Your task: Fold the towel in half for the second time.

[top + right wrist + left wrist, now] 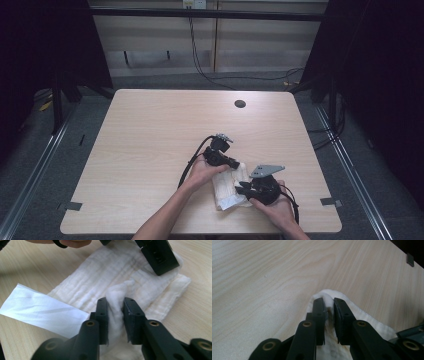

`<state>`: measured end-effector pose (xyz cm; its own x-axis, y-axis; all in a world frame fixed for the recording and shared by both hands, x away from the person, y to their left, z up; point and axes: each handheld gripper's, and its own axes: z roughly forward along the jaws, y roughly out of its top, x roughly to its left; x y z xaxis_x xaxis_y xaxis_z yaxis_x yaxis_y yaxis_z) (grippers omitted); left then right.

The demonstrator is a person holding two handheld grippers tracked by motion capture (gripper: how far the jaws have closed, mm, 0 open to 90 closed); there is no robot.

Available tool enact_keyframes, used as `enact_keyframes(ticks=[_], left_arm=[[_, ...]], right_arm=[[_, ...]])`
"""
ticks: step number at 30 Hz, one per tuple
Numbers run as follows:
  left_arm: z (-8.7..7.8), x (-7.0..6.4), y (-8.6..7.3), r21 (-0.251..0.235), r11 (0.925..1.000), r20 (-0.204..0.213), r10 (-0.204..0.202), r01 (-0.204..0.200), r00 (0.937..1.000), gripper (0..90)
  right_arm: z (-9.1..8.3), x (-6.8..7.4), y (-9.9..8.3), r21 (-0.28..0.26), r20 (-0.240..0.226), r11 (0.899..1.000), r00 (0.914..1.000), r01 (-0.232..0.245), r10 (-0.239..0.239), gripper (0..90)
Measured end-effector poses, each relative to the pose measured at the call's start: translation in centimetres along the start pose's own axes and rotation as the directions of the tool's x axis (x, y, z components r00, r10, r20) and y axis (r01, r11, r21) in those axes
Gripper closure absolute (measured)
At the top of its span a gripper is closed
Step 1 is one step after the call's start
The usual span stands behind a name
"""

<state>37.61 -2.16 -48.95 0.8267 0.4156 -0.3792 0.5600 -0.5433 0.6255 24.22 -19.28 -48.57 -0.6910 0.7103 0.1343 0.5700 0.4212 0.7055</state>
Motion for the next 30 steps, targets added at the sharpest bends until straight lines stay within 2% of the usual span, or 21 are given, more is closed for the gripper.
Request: enact_keyframes(ticks=[2, 3, 5, 6, 8, 12, 13, 15, 16, 17, 18, 20, 25, 30], left_arm=[[-0.1, 0.1, 0.1, -0.016, 0.9998, 0.036, -0.010, 0.011, 0.9993, 70.5], [-0.2, 0.0, 0.2, -0.019, 0.9997, 0.024, -0.013, 0.014, 0.9996, 69.4], [-0.3, 0.0, 0.3, -0.030, 0.9995, 0.034, -0.006, 0.007, 0.9994, 68.1], [-0.4, 0.0, 0.4, -0.034, 0.9994, 0.025, -0.007, 0.008, 0.9997, 66.2], [-0.7, 0.1, 0.4, -0.045, 0.9989, 0.044, -0.008, 0.010, 0.9990, 63.4], [-1.6, 0.2, 0.4, -0.084, 0.9963, 0.031, -0.016, 0.019, 0.9994, 57.3], [-1.8, 0.2, 0.4, -0.090, 0.9957, 0.029, -0.016, 0.019, 0.9995, 55.8], [-2.2, 0.1, 0.4, -0.098, 0.9952, 0.034, 0.010, -0.006, 0.9994, 55.9], [-2.4, 0.1, 0.4, -0.101, 0.9948, 0.032, 0.020, -0.017, 0.9993, 56.3], [-2.6, 0.0, 0.3, -0.107, 0.9942, 0.031, 0.018, -0.015, 0.9994, 56.1], [-2.8, 0.0, 0.2, -0.105, 0.9942, 0.024, 0.022, -0.019, 0.9995, 55.1], [-3.2, 0.1, 0.0, -0.103, 0.9944, 0.018, 0.026, -0.024, 0.9995, 54.6], [-3.9, 0.2, -0.8, -0.107, 0.9938, 0.001, 0.029, -0.029, 0.9996, 54.8], [-5.2, -0.1, -1.7, -0.113, 0.9922, -0.012, 0.050, -0.051, 0.9987, 54.7]], right_arm=[[0.0, -0.2, 0.1, -0.012, 0.003, 1.000, 1.0000, -0.003, 0.003, 63.9], [0.0, -0.4, 0.2, -0.022, 0.008, 1.000, 1.0000, -0.003, 0.003, 60.4], [0.0, -0.7, 0.3, -0.032, -0.008, 0.999, 0.9996, -0.029, 0.029, 54.7], [0.0, -0.7, 0.4, -0.035, -0.003, 0.999, 0.9996, -0.029, 0.028, 52.3], [-0.3, -0.8, 0.5, -0.044, 0.008, 0.998, 0.9992, -0.038, 0.038, 46.7], [-1.3, -1.4, 0.4, -0.089, 0.020, 0.994, 0.9980, -0.058, 0.060, 42.3], [-1.5, -1.6, 0.4, -0.095, 0.026, 0.993, 0.9973, -0.066, 0.068, 41.7], [-1.8, -1.9, 0.2, -0.099, 0.041, 0.993, 0.9965, -0.069, 0.073, 41.5], [-1.9, -2.1, 0.2, -0.103, 0.050, 0.992, 0.9953, -0.077, 0.083, 44.0], [-2.0, -2.2, 0.2, -0.104, 0.055, 0.992, 0.9952, -0.075, 0.081, 46.7], [-2.2, -2.3, 0.2, -0.108, 0.071, 0.992, 0.9945, -0.069, 0.077, 46.6], [-2.5, -2.5, 0.2, -0.126, 0.068, 0.989, 0.9939, -0.077, 0.086, 46.5], [-3.4, -2.9, 0.5, -0.164, 0.099, 0.983, 0.9898, -0.086, 0.103, 47.2], [-3.8, -3.2, 0.5, -0.165, 0.099, 0.982, 0.9887, -0.095, 0.112, 47.4]])
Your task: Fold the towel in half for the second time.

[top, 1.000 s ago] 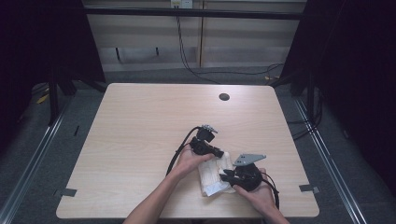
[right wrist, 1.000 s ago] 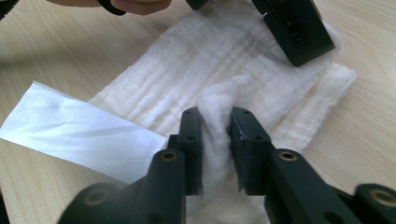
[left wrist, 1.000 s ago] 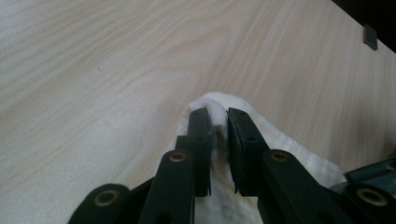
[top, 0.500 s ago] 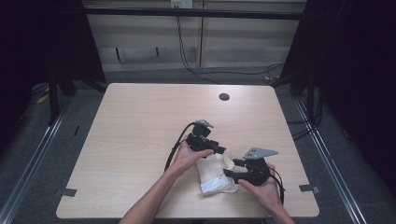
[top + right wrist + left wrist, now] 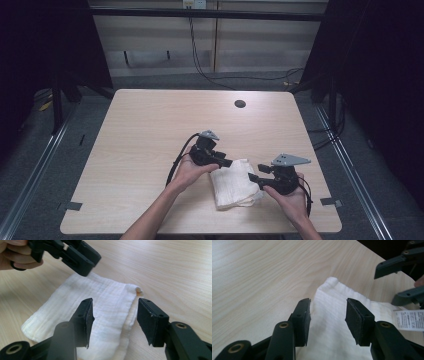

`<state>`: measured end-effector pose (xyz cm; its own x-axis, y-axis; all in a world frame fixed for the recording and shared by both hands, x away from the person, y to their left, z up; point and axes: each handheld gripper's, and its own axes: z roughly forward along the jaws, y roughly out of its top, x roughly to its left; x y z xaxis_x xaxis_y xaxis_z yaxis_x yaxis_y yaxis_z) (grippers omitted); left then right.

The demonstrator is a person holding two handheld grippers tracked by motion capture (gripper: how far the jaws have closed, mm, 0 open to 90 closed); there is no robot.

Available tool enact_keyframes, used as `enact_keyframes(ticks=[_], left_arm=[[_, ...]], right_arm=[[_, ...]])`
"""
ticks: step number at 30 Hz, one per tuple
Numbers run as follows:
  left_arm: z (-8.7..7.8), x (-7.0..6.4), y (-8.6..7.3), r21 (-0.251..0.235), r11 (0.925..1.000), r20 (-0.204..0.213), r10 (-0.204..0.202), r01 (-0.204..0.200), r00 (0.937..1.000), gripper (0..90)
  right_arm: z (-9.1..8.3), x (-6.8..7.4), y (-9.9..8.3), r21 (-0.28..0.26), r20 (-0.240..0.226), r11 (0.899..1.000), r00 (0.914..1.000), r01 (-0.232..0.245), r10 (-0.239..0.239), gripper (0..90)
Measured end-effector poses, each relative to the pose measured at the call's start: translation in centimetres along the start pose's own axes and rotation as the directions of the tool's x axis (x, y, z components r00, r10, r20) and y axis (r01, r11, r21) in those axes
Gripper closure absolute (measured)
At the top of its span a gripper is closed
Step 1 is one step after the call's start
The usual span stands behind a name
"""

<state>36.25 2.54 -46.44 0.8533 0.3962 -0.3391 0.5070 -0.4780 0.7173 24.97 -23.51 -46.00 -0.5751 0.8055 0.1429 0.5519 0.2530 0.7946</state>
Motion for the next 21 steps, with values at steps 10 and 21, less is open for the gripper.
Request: enact_keyframes(ticks=[10, 21], left_arm=[[-5.3, -0.5, -1.4, -0.074, 0.9965, -0.054, 0.036, -0.040, 0.9979, 51.0], [-10.9, -0.7, -4.5, -0.092, 0.9947, -0.154, 0.030, -0.045, 0.9876, 43.8]], right_arm=[[-0.9, -1.6, 0.9, -0.008, -0.042, 1.000, 0.9988, -0.026, 0.026, 47.2], [-3.2, -3.2, 0.4, -0.040, -0.015, 0.998, 0.9986, -0.051, 0.051, 44.9]])
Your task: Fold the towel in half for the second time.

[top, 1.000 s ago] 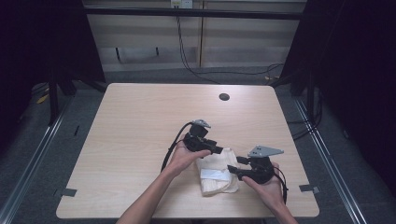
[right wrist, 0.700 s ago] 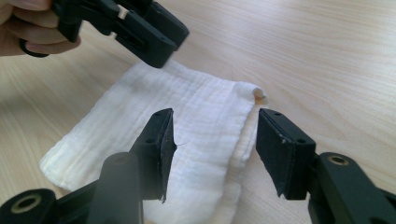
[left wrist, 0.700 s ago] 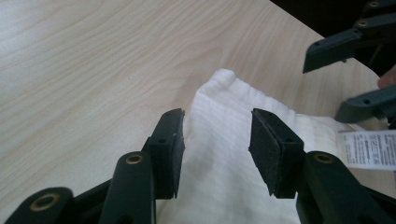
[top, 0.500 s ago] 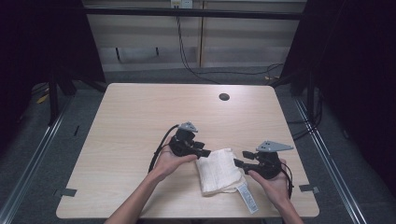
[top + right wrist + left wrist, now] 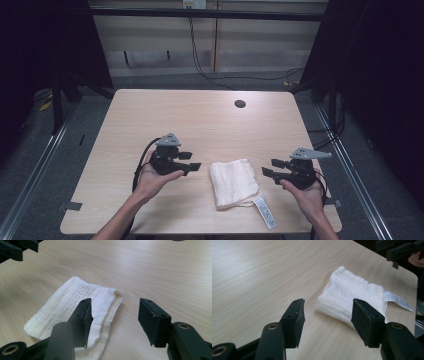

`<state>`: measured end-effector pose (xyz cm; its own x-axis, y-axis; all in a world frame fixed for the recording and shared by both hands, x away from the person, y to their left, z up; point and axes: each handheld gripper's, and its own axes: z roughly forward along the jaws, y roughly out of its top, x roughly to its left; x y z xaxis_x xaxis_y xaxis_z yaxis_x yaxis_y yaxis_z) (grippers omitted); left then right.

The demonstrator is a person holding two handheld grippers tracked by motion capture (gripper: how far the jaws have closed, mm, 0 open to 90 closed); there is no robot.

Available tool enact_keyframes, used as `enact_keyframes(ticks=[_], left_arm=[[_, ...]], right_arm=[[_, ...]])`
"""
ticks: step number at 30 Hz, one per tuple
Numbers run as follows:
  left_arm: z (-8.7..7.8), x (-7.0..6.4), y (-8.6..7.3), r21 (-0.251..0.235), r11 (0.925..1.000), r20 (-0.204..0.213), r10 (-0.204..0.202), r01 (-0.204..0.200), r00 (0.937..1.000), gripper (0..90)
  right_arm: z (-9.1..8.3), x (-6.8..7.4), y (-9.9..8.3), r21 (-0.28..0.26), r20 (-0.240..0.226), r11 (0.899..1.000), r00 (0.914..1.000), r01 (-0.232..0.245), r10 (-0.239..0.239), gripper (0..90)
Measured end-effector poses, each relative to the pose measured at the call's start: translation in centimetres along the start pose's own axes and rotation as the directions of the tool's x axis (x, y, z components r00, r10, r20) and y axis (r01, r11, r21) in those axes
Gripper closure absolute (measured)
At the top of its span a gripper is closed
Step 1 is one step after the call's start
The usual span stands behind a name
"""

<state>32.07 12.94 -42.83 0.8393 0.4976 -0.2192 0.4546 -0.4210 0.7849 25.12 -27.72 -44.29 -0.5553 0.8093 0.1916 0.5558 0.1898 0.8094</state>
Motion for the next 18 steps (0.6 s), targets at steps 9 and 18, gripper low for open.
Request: enact_keyframes(ticks=[9, 18], left_arm=[[-4.0, 1.2, -3.8, 0.010, 0.9992, -0.086, -0.038, 0.039, 0.9956, 41.5], [-7.2, 2.4, -7.5, 0.014, 0.9898, -0.149, -0.138, 0.142, 0.9791, 36.9]], right_arm=[[-2.2, -1.0, -1.1, -0.036, 0.026, 0.999, 0.9994, -0.020, 0.020, 45.6], [-2.7, -2.2, -3.0, -0.012, 0.084, 0.999, 0.9954, -0.044, 0.045, 43.1]])
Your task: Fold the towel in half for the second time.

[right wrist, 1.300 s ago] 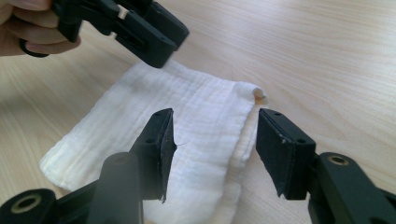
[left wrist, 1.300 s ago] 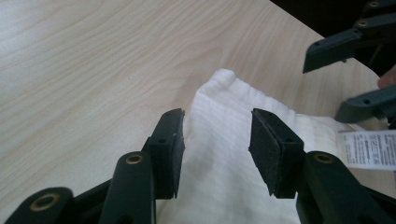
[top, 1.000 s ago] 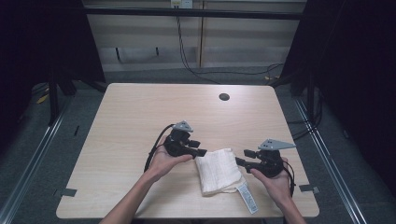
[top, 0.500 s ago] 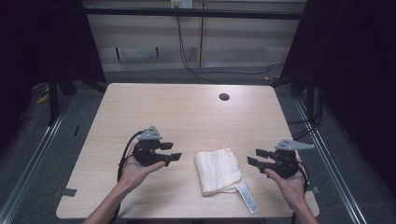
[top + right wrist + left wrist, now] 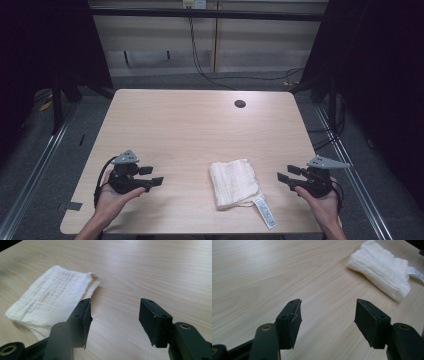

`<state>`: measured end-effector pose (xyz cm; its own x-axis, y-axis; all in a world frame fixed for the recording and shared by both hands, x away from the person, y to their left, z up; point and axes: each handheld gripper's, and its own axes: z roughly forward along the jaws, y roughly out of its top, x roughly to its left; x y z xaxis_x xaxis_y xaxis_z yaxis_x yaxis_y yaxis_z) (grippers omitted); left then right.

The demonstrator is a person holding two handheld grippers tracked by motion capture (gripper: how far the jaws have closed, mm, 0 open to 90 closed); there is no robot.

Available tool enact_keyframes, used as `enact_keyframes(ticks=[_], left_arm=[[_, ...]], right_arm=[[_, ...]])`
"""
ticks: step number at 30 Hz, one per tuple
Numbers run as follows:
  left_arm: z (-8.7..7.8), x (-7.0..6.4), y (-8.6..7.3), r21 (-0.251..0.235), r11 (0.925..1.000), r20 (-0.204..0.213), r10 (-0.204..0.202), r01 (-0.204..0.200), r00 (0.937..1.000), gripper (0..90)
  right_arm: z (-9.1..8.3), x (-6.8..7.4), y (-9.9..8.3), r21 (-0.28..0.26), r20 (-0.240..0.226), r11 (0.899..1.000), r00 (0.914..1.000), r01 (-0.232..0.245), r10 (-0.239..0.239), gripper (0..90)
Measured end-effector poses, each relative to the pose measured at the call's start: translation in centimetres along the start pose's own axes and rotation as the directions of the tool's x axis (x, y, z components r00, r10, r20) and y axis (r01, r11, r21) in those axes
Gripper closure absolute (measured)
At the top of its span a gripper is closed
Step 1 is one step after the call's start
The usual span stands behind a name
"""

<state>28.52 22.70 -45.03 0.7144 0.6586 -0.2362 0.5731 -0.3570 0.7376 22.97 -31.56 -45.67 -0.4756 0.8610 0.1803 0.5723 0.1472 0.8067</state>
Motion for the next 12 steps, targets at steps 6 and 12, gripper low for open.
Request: enact_keyframes(ticks=[6, 12], left_arm=[[-0.1, 1.5, -2.7, -0.023, 0.9992, -0.058, -0.035, 0.033, 0.9977, 37.2], [-0.2, 1.8, -2.8, -0.045, 0.9986, -0.066, -0.033, 0.030, 0.9973, 35.7]], right_arm=[[0.0, -1.0, -1.0, -0.001, 0.052, 1.000, 0.9987, 0.000, 0.000, 41.9], [0.3, -1.3, -1.7, 0.006, 0.075, 1.000, 0.9972, -0.009, 0.008, 36.9]])
